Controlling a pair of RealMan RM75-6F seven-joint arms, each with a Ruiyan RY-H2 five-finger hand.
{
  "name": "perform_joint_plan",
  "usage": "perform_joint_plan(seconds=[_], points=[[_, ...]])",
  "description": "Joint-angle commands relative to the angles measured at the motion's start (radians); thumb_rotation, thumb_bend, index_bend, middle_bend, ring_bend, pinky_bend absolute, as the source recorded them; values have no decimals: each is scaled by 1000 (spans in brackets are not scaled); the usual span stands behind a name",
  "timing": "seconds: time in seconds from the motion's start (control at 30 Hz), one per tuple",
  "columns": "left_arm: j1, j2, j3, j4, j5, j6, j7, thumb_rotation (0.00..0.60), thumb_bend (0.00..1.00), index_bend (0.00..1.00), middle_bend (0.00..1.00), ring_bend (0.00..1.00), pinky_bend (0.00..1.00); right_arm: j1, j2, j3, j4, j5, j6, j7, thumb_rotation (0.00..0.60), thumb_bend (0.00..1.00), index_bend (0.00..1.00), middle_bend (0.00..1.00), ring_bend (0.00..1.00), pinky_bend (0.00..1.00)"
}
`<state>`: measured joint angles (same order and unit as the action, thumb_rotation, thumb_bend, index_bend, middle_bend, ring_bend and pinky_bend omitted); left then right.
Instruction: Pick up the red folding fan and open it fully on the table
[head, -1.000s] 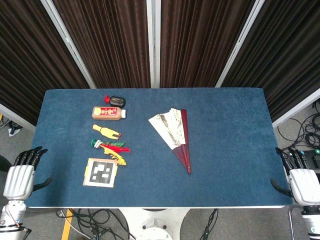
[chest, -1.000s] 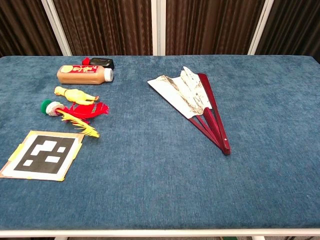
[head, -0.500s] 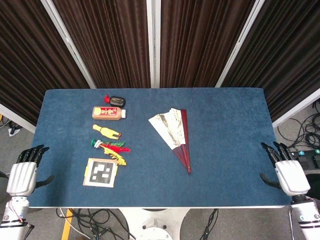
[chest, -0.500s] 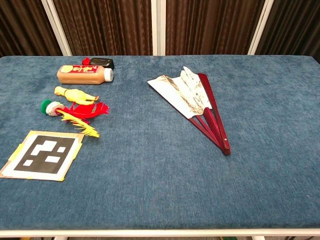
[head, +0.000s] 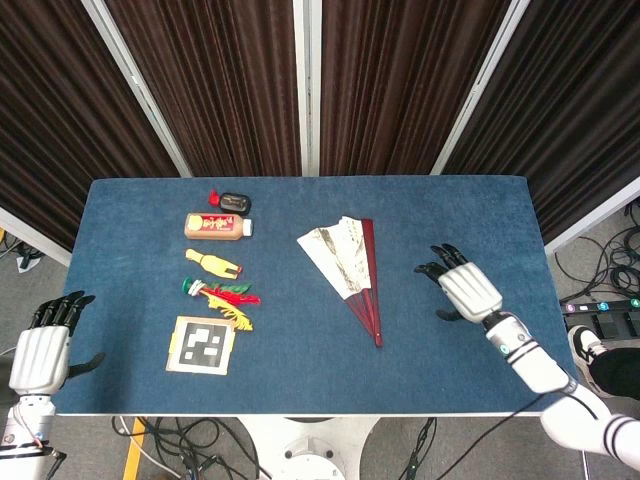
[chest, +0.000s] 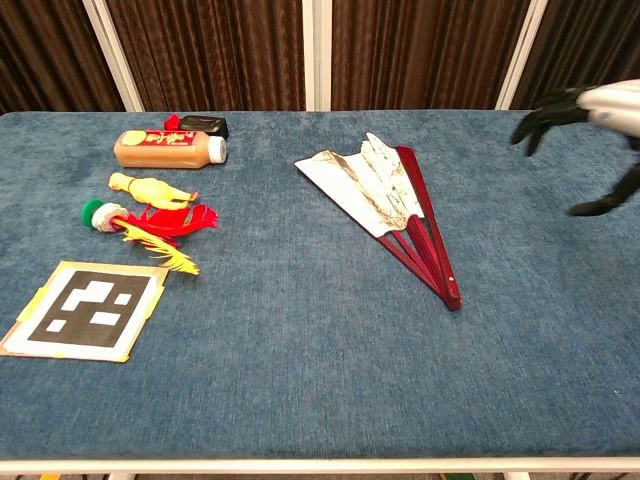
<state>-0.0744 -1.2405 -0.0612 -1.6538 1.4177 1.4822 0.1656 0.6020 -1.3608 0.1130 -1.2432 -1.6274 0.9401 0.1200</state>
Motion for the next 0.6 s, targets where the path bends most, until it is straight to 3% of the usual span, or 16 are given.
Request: perform_joint_plan(seconds=[0.03, 0.23, 0.6], points=[[-1, 1, -2, 0, -8, -6, -1, 600, 34, 238, 248, 176, 161, 105, -177, 5, 205, -14, -97, 8, 600, 24, 242, 295, 0, 7], [-7, 2, -10, 2, -29, -19, -4, 600, 35, 239, 248, 176, 161, 177, -349, -11, 430, -33, -88, 34, 600, 146, 295, 299, 0, 8], [-6, -5, -12, 14, -47, -25, -14, 600, 35, 247, 248, 176, 161, 240, -537, -65, 729, -76, 13, 98, 600, 150, 339, 306, 0, 8]])
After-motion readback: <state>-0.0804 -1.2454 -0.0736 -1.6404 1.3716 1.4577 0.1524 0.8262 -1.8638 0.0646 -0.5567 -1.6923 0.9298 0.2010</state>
